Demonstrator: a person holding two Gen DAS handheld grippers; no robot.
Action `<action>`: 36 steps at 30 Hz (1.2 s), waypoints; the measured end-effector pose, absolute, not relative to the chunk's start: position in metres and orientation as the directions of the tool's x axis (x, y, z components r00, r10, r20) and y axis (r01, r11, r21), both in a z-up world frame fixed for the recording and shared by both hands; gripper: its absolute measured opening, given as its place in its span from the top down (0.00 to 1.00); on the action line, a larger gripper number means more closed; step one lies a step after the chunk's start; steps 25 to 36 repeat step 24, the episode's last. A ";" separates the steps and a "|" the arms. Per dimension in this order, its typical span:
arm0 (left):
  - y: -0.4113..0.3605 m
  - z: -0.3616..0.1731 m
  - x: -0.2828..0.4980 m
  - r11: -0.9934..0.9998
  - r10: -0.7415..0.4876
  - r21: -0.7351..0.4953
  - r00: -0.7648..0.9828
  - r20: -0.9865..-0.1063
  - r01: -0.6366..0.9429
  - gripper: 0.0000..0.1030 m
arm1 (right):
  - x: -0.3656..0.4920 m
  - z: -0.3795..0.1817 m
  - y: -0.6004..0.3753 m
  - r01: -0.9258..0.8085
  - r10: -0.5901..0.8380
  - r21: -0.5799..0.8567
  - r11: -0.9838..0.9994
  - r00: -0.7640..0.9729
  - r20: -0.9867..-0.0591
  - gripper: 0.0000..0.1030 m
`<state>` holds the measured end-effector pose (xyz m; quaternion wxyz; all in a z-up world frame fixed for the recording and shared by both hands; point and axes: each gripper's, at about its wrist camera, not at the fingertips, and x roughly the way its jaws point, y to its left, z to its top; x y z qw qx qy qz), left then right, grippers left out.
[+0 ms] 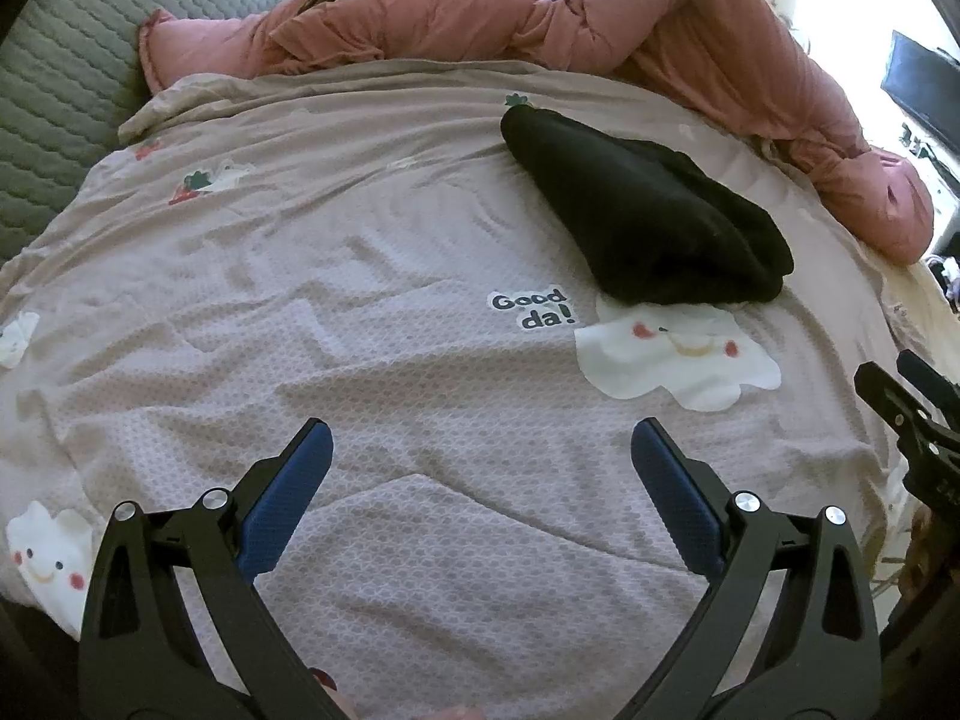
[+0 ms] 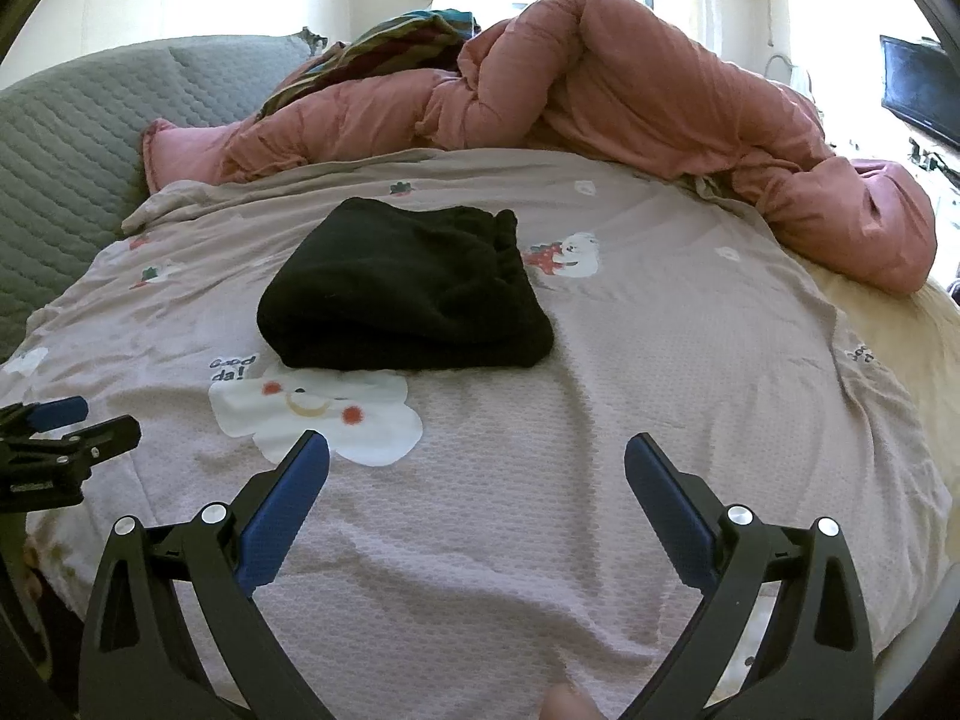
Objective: Fold small clothes
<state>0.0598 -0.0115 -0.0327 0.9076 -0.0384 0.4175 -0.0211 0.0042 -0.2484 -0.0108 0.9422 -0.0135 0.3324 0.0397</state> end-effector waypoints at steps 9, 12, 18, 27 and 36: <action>-0.008 -0.031 0.063 0.999 -0.031 -0.049 0.646 -0.763 -0.010 0.09 | -0.002 -0.014 -0.302 0.140 -0.138 -0.048 0.989 0.764 -0.630 0.05; 0.003 -0.034 0.067 0.997 -0.031 -0.069 0.628 -0.777 -0.036 0.09 | -0.016 -0.017 -0.355 0.306 -0.268 -0.050 0.951 0.726 -0.633 0.05; 0.073 -0.030 0.087 0.979 0.021 -0.110 0.620 -0.785 -0.173 0.09 | -0.082 -0.025 -0.505 0.693 -0.548 -0.044 0.720 0.528 -0.649 0.05; 0.235 -0.029 0.116 0.870 0.254 -0.058 0.546 -0.798 -0.490 0.09 | -0.158 -0.058 -0.644 0.911 -0.692 -0.136 0.389 0.192 -0.696 0.05; 0.235 -0.029 0.116 0.870 0.254 -0.058 0.546 -0.798 -0.490 0.09 | -0.158 -0.058 -0.644 0.911 -0.692 -0.136 0.389 0.192 -0.696 0.05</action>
